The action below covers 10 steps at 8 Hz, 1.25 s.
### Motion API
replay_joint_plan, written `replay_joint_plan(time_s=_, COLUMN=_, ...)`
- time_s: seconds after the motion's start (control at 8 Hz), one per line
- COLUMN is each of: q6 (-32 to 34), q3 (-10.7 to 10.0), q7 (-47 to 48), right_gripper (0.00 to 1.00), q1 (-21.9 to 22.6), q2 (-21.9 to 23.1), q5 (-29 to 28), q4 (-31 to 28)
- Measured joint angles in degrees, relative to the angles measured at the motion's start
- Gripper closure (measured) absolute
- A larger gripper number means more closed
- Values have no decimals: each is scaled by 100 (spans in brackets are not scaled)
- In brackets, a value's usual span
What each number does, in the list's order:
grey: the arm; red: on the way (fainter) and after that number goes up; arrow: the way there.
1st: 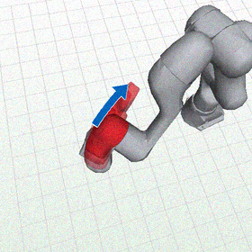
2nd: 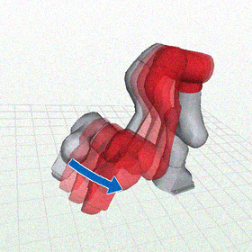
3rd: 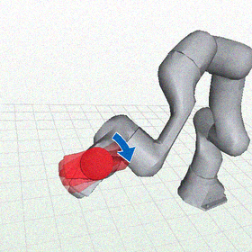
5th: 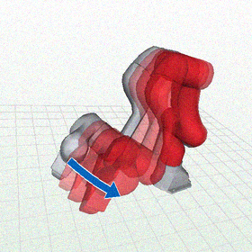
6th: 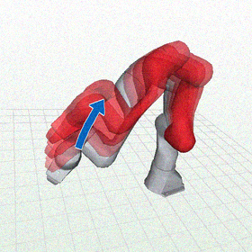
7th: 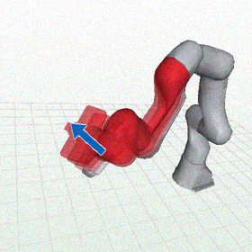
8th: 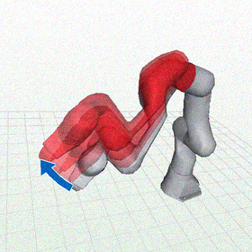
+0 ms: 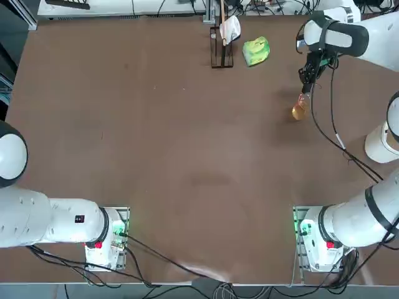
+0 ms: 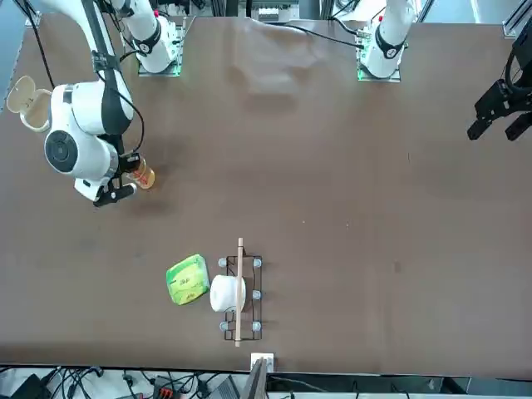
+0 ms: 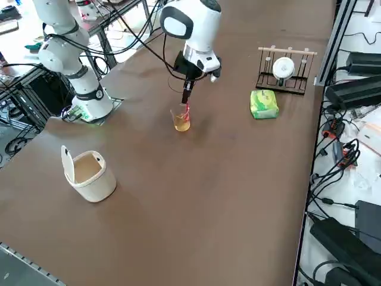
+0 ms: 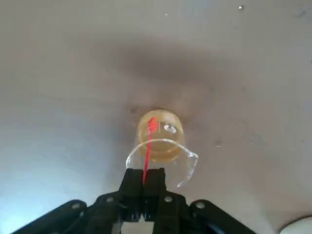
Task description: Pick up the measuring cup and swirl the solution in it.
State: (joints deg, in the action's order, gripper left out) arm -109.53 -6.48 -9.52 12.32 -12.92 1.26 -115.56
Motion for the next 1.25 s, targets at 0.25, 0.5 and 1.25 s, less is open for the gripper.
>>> replay_joint_plan(time_s=0.25, q6=201, q3=24, q7=23, right_gripper=98, q1=3, q2=-5, q5=-22, q4=-1)
replay_joint_plan(time_s=0.5, q6=541, q3=30, q7=19, right_gripper=98, q1=4, q2=-9, q5=-19, q4=-4)
replay_joint_plan(time_s=1.25, q6=373, q3=37, q7=149, right_gripper=98, q1=34, q2=-99, q5=621, q4=1)
